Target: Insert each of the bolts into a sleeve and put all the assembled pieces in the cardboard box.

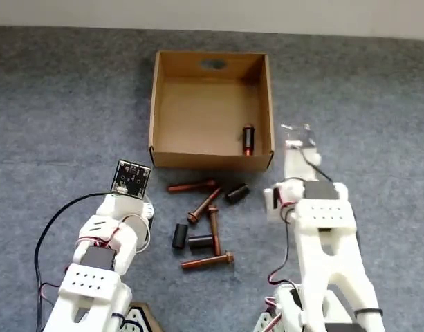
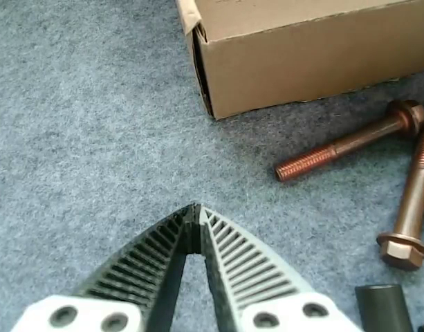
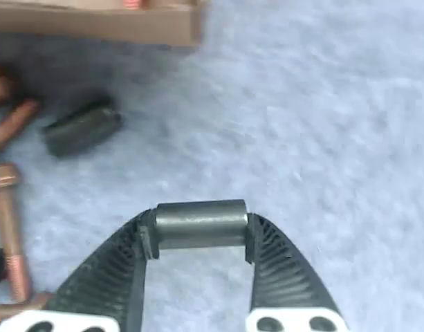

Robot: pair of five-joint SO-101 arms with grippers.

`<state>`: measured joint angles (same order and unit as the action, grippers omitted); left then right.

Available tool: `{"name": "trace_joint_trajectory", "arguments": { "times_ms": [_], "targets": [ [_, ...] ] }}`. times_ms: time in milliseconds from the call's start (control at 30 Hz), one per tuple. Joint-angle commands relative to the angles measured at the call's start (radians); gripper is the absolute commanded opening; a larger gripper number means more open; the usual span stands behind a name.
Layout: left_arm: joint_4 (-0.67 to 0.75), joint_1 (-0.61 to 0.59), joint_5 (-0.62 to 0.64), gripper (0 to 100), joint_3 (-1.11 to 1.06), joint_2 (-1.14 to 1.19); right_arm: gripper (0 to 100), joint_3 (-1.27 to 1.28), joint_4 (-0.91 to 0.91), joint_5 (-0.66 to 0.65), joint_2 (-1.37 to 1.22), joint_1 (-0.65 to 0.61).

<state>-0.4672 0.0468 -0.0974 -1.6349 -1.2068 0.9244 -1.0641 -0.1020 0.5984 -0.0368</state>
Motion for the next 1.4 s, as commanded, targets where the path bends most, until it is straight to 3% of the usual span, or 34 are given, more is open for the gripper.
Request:
{"name": "trace_joint_trajectory", "arguments": {
  "times_ms": [0,233,467,633,900,1367],
  "targets": [
    [0.012,0.008,0.005,1,0.002,-0.012,10.2,0.058,-0.008,-0.011,0.038,0.025],
    [0.012,0.008,0.005,1,0.002,-0.012,10.6,0.127,-0.008,-0.041,0.039,0.024],
    [0.012,0.008,0.005,1,0.002,-0.012,23.8,0.125,-0.013,-0.135,0.045,0.024],
    [0.012,0.008,0.005,1,0.002,-0.01,23.8,0.124,-0.01,-0.387,0.048,-0.002],
    [0.012,0.008,0.005,1,0.002,-0.01,23.8,0.134,-0.022,-0.98,0.048,-0.013],
    [0.012,0.008,0.005,1,0.002,-0.01,23.8,0.234,-0.031,-1.287,0.038,-0.015]
  ]
}}
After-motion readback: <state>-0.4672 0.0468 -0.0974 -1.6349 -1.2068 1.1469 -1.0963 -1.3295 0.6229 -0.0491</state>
